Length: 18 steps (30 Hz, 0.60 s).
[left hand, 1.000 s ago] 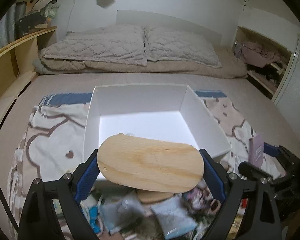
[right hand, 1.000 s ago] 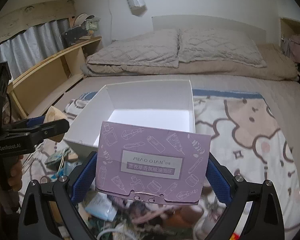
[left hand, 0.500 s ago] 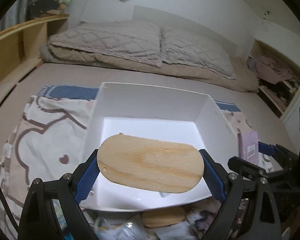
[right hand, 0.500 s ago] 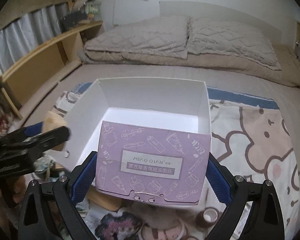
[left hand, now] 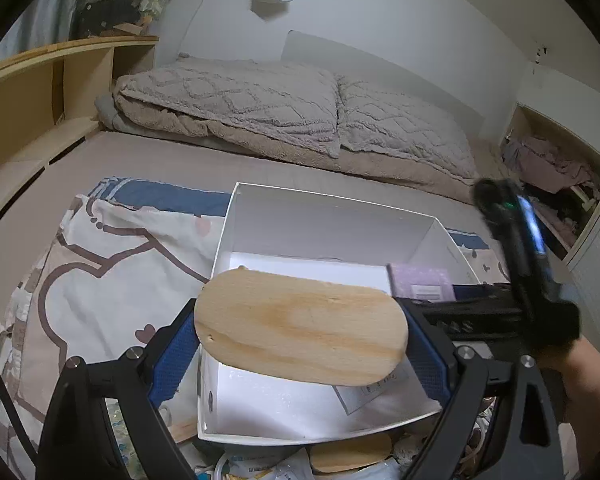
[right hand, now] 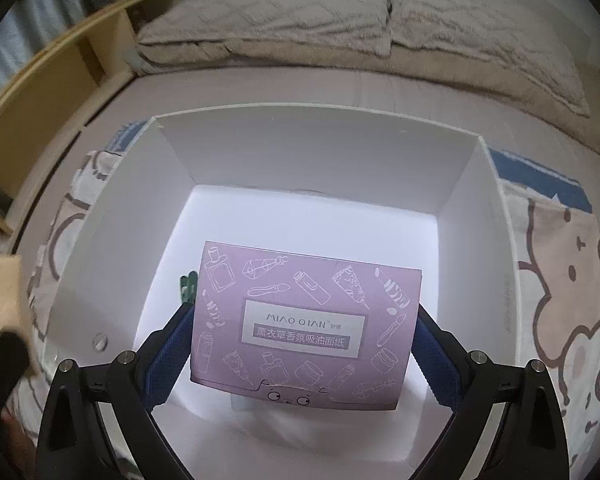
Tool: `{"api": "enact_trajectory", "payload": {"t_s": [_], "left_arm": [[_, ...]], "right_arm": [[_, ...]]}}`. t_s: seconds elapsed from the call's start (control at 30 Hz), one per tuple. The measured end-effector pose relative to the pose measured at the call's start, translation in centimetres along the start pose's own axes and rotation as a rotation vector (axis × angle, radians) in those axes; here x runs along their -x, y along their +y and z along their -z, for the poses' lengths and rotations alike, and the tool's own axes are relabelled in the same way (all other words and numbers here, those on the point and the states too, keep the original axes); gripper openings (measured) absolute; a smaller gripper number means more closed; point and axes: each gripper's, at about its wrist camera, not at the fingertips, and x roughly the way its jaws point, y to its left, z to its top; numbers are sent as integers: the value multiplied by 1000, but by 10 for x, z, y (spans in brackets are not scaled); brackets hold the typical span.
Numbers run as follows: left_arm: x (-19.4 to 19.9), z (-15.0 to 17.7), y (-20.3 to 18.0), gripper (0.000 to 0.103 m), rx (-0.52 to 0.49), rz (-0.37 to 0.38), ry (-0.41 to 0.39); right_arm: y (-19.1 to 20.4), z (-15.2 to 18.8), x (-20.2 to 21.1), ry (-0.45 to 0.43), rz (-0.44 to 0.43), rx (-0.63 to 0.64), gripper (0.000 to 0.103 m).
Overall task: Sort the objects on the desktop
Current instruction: 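Lower the purple card box into the box with the right gripper and release it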
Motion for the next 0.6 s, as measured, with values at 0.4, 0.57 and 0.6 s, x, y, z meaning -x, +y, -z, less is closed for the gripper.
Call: {"api": "enact_trajectory", "payload": {"t_s": [0.4, 0.57, 0.6], "left_arm": [[-5, -2, 8, 94, 39, 8, 7], [-8, 0, 6, 94, 28, 10, 14], [-8, 1, 4, 94, 24, 10, 16]], "right_arm": [[-10, -15, -7, -48, 78, -69, 103], [-13, -13, 9, -89, 38, -78, 103], [-14, -11, 15, -109, 30, -73, 103]]}}
